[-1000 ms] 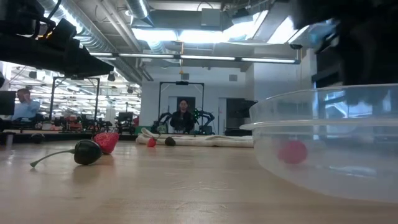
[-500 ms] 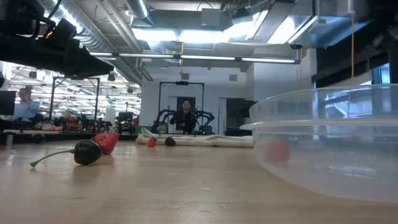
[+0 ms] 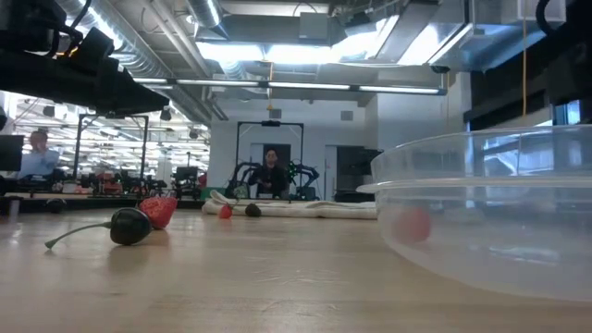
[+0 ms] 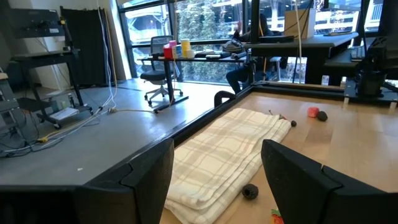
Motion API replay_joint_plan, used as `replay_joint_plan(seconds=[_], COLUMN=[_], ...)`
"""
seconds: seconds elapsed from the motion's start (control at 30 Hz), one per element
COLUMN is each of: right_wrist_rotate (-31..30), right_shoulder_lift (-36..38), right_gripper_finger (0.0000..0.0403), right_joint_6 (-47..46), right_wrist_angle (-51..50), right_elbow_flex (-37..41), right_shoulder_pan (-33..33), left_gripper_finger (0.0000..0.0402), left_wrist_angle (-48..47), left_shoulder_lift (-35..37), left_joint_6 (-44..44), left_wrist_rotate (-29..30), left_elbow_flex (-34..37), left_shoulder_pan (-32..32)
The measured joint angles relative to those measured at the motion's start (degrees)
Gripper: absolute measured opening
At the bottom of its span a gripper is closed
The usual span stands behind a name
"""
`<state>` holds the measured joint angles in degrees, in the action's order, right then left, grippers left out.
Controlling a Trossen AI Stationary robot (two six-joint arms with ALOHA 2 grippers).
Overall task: Pick and placing Produce into tupperware
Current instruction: Put the red cherry into the transparent bin
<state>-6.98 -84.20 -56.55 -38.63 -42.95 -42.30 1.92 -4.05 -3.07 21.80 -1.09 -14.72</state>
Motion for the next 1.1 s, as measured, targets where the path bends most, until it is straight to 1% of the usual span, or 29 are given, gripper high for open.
replay_joint_plan(seconds=[0.2,0.6,0.83,1.1], right_wrist_rotate=[0.0,-0.7,-1.4,-1.3], right_shoulder_lift=[0.0,0.0,0.2,0.1], right_gripper_finger=[0.0159,0.0159,0.0159,0.0159], right_joint_6=[0.0,0.0,-0.2,-0.2], right_wrist_angle=[0.9,8.1,10.6,11.0], right_elbow_flex=[1.7,4.9,6.8,6.8], right_shoulder_pan=[0.0,0.1,0.1,0.1], left_gripper_finger=[0.0237,0.0237,0.0237,0.0237], left_wrist_angle=[0.0,0.0,0.0,0.0], left_shoulder_lift=[0.0,0.0,0.0,0.0], left_joint_6=[0.0,0.0,0.0,-0.1], left_wrist_rotate=[0.0,0.0,0.0,0.0], left_elbow_flex=[0.0,0.0,0.0,0.0], left_shoulder_pan=[0.0,0.0,0.0,0.0])
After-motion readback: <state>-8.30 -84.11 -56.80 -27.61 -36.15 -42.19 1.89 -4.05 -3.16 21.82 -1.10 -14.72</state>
